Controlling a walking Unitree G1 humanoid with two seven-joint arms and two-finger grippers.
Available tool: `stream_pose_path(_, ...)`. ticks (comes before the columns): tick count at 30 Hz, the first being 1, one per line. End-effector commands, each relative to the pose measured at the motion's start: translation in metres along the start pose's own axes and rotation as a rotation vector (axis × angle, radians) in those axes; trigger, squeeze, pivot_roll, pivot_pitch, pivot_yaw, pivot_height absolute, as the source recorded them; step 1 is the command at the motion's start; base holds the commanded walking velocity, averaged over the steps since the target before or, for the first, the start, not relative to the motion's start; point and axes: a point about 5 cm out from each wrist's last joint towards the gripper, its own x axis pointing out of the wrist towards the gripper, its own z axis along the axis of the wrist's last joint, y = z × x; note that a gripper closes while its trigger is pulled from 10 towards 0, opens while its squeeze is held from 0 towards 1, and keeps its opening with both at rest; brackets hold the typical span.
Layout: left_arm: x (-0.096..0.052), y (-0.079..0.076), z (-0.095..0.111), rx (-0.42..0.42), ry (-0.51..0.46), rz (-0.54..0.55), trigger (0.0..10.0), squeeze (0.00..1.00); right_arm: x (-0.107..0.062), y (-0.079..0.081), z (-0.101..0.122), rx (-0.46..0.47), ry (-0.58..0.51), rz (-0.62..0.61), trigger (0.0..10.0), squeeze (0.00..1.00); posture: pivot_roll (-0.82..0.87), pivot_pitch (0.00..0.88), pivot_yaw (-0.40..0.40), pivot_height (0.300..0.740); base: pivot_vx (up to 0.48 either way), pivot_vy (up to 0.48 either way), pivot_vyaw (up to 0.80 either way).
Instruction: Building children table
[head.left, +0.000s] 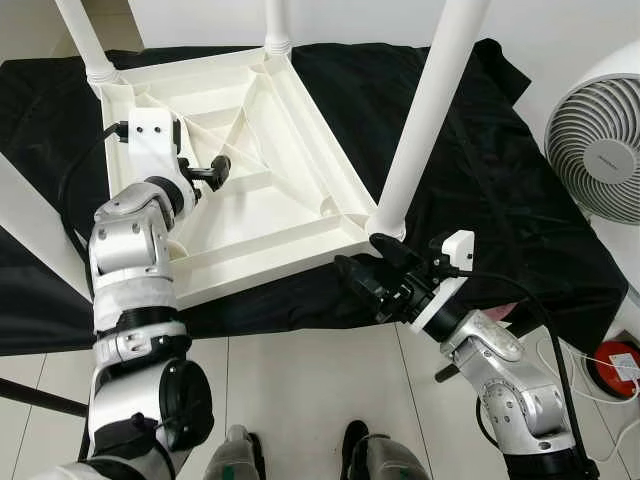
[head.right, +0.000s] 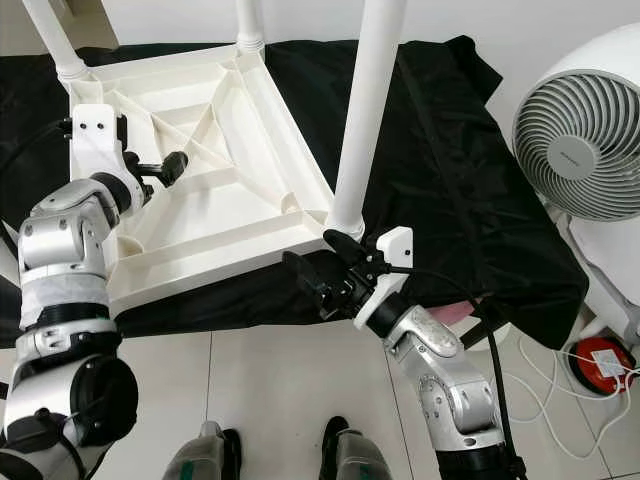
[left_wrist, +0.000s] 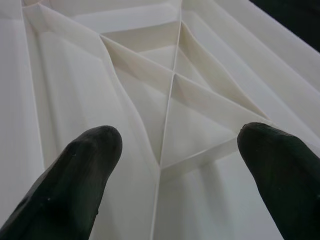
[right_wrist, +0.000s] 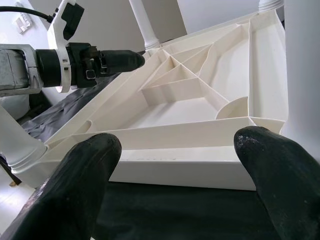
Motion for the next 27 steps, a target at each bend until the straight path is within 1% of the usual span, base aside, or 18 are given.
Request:
stream_pose_path(1,-0.012,0.038,-0.006,0.006,0.065,0.736,10.0,0.0,0.0,-0.002,-0.001,-0.007,0.001,-0.012,10.0,0.0,-0.06,0.146,0.027,0.74,0.0,0.0,0.0)
stream_pose_path(2,-0.012,0.038,-0.006,0.006,0.065,0.736,10.0,0.0,0.0,-0.002,-0.001,-0.007,0.001,-0.012,10.0,0.0,-0.06,0.146,0.027,0.74,0.0,0.0,0.0)
stream_pose_path(4,-0.013,0.041,-0.007,-0.005,0.088,0.793,10.0,0.0,0.0,-0.002,0.0,-0.008,-0.002,-0.014,10.0,0.0,-0.06,0.146,0.027,0.74,0.0,0.0,0.0)
stream_pose_path(5,-0.013,0.041,-0.007,-0.005,0.088,0.793,10.0,0.0,0.0,-0.002,0.0,-0.008,-0.002,-0.014,10.0,0.0,-0.06,0.146,0.027,0.74,0.0,0.0,0.0)
stream_pose_path(7,-0.015,0.044,-0.007,-0.044,0.085,0.832,10.0,0.0,0.001,-0.002,0.0,-0.007,-0.004,-0.017,10.0,0.0,-0.06,0.146,0.027,0.74,0.0,0.0,0.0)
stream_pose_path(8,-0.015,0.045,-0.006,-0.07,0.07,0.823,10.0,0.0,0.001,-0.002,0.0,-0.006,-0.004,-0.018,10.0,0.0,-0.06,0.146,0.027,0.74,0.0,0.0,0.0)
stream_pose_path(10,-0.014,0.045,-0.005,-0.089,0.064,0.82,10.0,0.0,0.001,-0.002,-0.001,-0.006,-0.005,-0.02,10.0,0.0,-0.06,0.147,0.029,0.74,0.0,0.0,0.0)
stream_pose_path(16,-0.012,0.043,-0.003,-0.074,0.061,0.801,10.0,0.0,0.002,-0.002,-0.001,-0.006,-0.007,-0.019,10.0,0.0,-0.06,0.145,0.03,0.74,0.0,0.0,0.0)
stream_pose_path(17,-0.009,0.04,-0.001,-0.071,0.042,0.759,10.0,0.0,0.002,-0.002,0.0,-0.006,-0.008,-0.02,10.0,0.0,-0.06,0.145,0.03,0.74,0.0,0.0,0.0)
stream_pose_path(18,-0.002,0.024,0.004,-0.056,0.007,0.646,10.0,0.0,0.002,-0.002,0.0,-0.005,-0.009,-0.02,10.0,0.0,-0.06,0.149,0.03,0.74,0.0,0.0,0.0)
stream_pose_path(19,-0.002,0.024,0.004,-0.056,0.007,0.646,10.0,0.0,0.002,-0.002,0.0,-0.005,-0.009,-0.02,10.0,0.0,-0.06,0.149,0.03,0.74,0.0,0.0,0.0)
stream_pose_path(20,0.0,0.02,0.005,-0.052,0.001,0.619,10.0,0.0,0.002,-0.002,0.0,-0.005,-0.009,-0.02,10.0,0.0,-0.06,0.149,0.03,0.74,0.0,0.0,0.0)
stream_pose_path(21,0.003,0.012,0.007,-0.068,-0.026,0.525,10.0,0.0,0.002,-0.002,0.0,-0.005,-0.009,-0.019,10.0,0.0,-0.06,0.151,0.03,0.74,0.0,0.0,0.0)
stream_pose_path(22,0.003,0.012,0.007,-0.068,-0.026,0.525,10.0,0.0,0.002,-0.002,0.0,-0.005,-0.009,-0.019,10.0,0.0,-0.06,0.151,0.03,0.74,0.0,0.0,0.0)
stream_pose_path(24,0.003,-0.006,0.009,-0.04,-0.07,0.267,10.0,0.0,0.002,-0.002,-0.001,-0.006,-0.007,-0.017,10.0,0.0,-0.06,0.144,0.031,0.74,0.0,0.0,0.0)
stream_pose_path(26,0.003,-0.006,0.009,-0.04,-0.07,0.267,10.0,0.0,0.002,-0.002,-0.001,-0.006,-0.007,-0.017,10.0,0.0,-0.06,0.144,0.031,0.74,0.0,0.0,0.0)
stream_pose_path(27,0.002,-0.011,0.009,-0.024,-0.084,0.183,10.0,0.0,0.002,-0.002,-0.001,-0.006,-0.006,-0.016,10.0,0.0,-0.06,0.144,0.031,0.74,0.0,0.0,0.0)
